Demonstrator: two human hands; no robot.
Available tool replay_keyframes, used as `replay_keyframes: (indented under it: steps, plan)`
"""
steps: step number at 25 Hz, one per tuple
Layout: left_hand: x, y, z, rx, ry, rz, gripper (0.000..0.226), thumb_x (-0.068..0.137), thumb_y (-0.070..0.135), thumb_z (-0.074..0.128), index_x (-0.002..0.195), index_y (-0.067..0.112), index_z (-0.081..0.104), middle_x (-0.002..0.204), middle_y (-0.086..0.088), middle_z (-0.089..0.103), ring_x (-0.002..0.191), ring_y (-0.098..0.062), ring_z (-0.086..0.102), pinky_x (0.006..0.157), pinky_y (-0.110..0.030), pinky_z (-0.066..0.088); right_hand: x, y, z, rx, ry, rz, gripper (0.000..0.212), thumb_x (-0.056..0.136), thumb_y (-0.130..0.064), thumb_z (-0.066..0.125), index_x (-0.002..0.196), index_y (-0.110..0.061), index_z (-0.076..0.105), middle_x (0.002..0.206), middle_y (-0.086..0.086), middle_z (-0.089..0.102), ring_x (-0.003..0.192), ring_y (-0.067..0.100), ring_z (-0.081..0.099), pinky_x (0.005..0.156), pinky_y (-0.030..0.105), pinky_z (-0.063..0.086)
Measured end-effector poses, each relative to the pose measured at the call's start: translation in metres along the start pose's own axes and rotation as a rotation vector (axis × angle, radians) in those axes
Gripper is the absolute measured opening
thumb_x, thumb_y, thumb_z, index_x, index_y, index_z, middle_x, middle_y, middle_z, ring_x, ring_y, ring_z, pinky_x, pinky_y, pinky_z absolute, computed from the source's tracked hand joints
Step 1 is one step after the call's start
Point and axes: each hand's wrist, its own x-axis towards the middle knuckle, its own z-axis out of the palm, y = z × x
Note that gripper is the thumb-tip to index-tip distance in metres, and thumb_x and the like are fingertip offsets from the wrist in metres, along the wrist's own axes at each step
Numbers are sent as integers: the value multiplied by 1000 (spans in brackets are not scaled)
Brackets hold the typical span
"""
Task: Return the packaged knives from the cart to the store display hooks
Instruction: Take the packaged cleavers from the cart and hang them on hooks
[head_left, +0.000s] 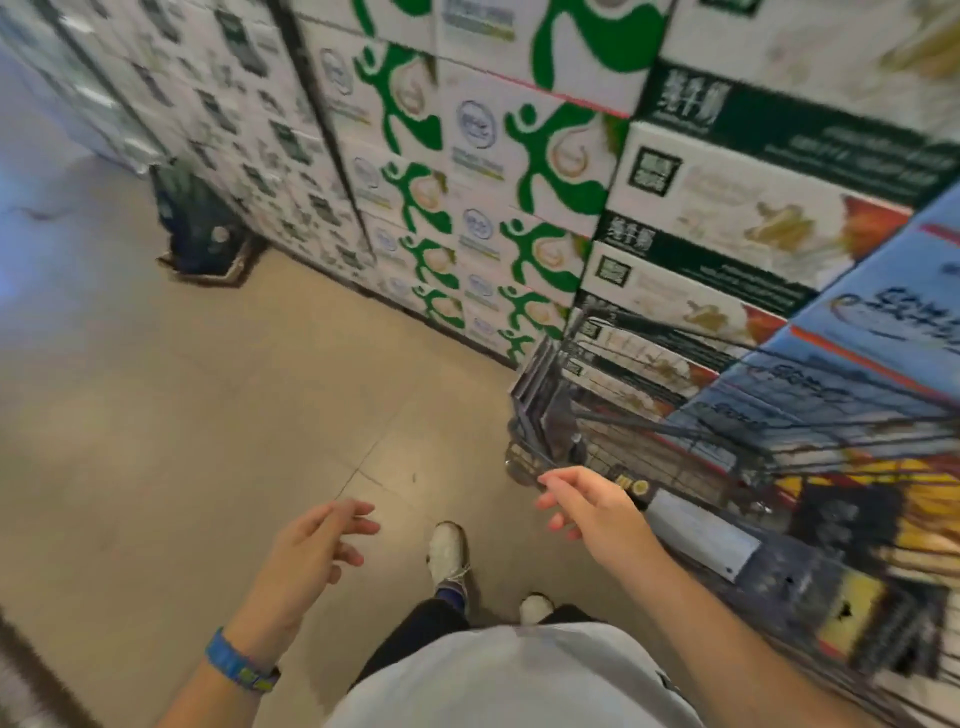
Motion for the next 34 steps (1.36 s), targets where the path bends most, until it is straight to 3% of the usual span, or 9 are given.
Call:
replay_keyframes:
  steps: [5, 10, 18, 28, 34]
  plan:
    - [86, 49, 33, 91, -243, 115, 29, 103, 28, 46, 96, 20, 74, 89, -1, 76, 54, -8, 60, 44, -19, 38, 4, 5, 0, 176, 243, 135, 18, 103, -41, 56, 106, -31, 70, 93, -10, 77, 74, 7, 70, 67, 25, 52]
    - [130, 69, 78, 284, -523, 146, 27, 102, 25, 48, 97, 18, 73, 90, -3, 76, 54, -10, 61, 46, -22, 38, -14, 15, -4, 247, 455, 194, 19, 104, -40, 55, 106, -29, 70, 92, -13, 76, 71, 5, 69, 67, 21, 51]
    - [106, 90, 179, 530, -841, 187, 27, 103, 30, 49, 98, 18, 73, 88, -2, 76, 58, -10, 63, 50, -23, 42, -71, 70, -9, 488, 700, 289, 22, 97, -46, 61, 104, -29, 73, 93, -4, 76, 78, 15, 69, 85, 42, 58]
    - [75, 91, 288, 574, -735, 110, 26, 102, 25, 49, 97, 20, 74, 89, -3, 77, 57, -10, 63, 50, -25, 40, -71, 127, -117, 481, 555, 317, 17, 101, -38, 59, 111, -29, 70, 95, -9, 77, 78, 10, 70, 87, 39, 60]
    - [51, 94, 333, 439, -576, 63, 27, 103, 30, 47, 99, 20, 73, 89, 2, 77, 57, -10, 60, 52, -23, 40, -33, 143, -208, 193, 359, 358, 14, 104, -43, 54, 102, -34, 65, 92, -15, 74, 78, 7, 70, 80, 30, 55]
